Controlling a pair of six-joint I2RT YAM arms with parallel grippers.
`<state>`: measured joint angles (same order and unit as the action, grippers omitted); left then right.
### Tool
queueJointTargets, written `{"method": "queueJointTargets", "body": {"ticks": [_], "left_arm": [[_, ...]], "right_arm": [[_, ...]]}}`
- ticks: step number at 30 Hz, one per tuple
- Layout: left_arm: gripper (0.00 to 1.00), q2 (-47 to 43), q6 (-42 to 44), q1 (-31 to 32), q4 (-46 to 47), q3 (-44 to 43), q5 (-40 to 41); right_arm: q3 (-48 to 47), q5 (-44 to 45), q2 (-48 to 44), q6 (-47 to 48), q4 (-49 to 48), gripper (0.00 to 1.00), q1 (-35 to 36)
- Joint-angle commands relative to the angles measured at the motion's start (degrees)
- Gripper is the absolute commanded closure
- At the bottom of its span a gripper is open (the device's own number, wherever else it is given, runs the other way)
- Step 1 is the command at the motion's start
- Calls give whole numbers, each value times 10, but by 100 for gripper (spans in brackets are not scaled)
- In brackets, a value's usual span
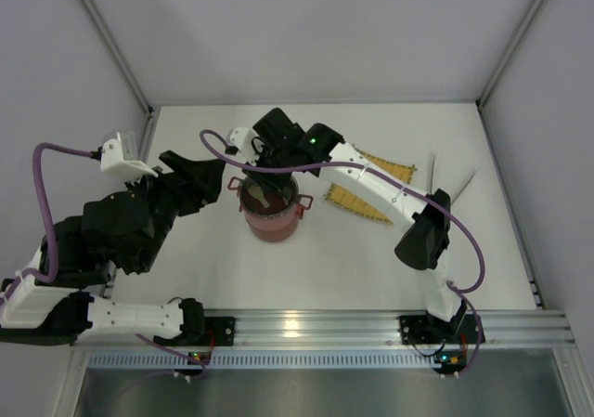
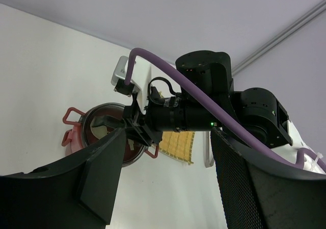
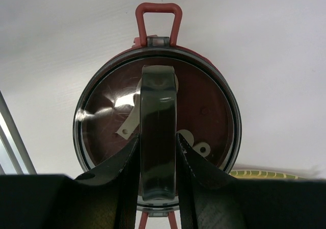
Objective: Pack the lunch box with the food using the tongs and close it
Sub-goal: Place the box lid in the packing box.
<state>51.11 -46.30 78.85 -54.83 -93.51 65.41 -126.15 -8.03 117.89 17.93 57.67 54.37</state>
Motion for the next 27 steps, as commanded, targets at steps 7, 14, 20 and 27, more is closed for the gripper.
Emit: {"method": "queueJointTargets", "body": {"ticks": [7, 14, 20, 27], "left_arm": [[28, -8, -2, 0, -7, 4, 5], [28, -10, -6, 1, -7, 11, 6], [27, -13, -11, 0, -10, 16, 7], [27, -14, -19, 0, -13, 25, 8]], "right_arm": [[-26, -15, 13, 11, -9, 91, 9], [-11, -14, 16, 11, -17, 91, 9], [17, -3, 3, 4, -47, 90, 9], [40, 0, 2, 4, -55, 89, 9]]}}
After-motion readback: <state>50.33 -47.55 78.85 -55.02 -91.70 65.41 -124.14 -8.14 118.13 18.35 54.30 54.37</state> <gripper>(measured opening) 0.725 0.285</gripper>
